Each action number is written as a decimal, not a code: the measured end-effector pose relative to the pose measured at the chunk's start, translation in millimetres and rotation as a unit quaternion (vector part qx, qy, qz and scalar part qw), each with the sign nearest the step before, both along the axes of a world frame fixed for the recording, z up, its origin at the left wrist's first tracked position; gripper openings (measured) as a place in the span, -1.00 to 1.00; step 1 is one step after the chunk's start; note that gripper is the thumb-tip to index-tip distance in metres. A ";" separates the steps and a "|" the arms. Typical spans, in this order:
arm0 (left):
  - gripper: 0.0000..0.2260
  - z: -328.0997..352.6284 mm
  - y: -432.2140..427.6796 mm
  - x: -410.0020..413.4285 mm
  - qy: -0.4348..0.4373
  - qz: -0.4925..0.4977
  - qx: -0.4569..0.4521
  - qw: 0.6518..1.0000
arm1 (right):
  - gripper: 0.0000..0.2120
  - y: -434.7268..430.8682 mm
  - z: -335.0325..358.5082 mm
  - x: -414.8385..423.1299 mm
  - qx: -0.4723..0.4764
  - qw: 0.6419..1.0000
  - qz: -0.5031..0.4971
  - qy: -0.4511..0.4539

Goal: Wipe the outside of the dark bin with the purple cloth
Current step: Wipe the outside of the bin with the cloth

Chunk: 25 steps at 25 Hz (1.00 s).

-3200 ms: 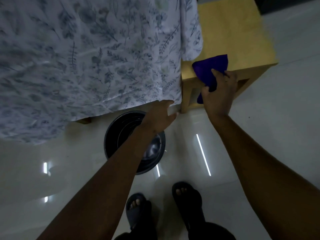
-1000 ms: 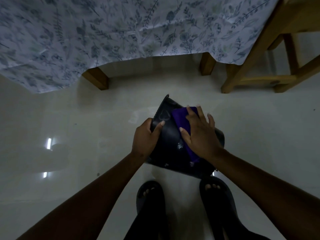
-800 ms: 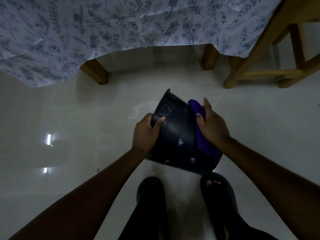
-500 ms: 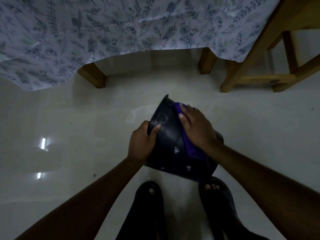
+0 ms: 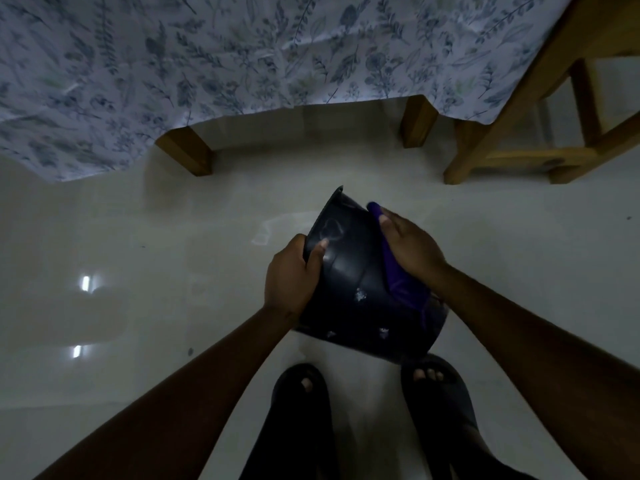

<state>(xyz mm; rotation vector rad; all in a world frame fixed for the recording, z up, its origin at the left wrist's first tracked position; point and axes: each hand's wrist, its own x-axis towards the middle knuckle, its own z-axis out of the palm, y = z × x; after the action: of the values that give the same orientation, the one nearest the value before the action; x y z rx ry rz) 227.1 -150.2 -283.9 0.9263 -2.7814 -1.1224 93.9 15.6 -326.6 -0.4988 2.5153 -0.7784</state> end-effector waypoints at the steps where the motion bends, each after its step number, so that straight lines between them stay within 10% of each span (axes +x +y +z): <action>1: -0.70 1.0 0.1 -4.3 -0.003 0.008 0.005 1.000 | -0.51 7.3 0.3 3.7 0.008 0.999 -0.037 -0.007; 6: -0.69 0.2 3.0 -26.2 -0.032 0.015 -0.009 0.999 | -0.46 8.0 5.9 106.6 0.058 0.978 0.094 0.174; 10: -0.66 2.7 3.9 -42.6 -0.049 0.031 -0.005 0.998 | -0.48 -11.1 9.6 17.6 0.045 0.997 -0.011 0.065; 15: -0.66 1.7 4.0 -46.4 -0.078 0.035 -0.018 0.996 | -0.46 13.4 7.1 102.7 0.073 0.983 0.057 0.161; 20: -0.73 13.4 -5.5 -35.6 -0.032 -0.054 0.180 0.982 | -0.51 -6.2 5.4 1.2 0.019 0.997 -0.005 0.078; 25: -0.74 6.9 -0.7 -20.2 -0.013 -0.026 0.101 0.994 | -0.47 28.1 4.0 86.5 0.083 0.981 0.012 0.173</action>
<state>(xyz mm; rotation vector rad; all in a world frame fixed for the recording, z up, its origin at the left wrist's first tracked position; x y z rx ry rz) 207.0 -150.8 -277.0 0.8925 -2.7669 -1.4314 180.4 43.7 -322.7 -0.6517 2.8558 -0.5001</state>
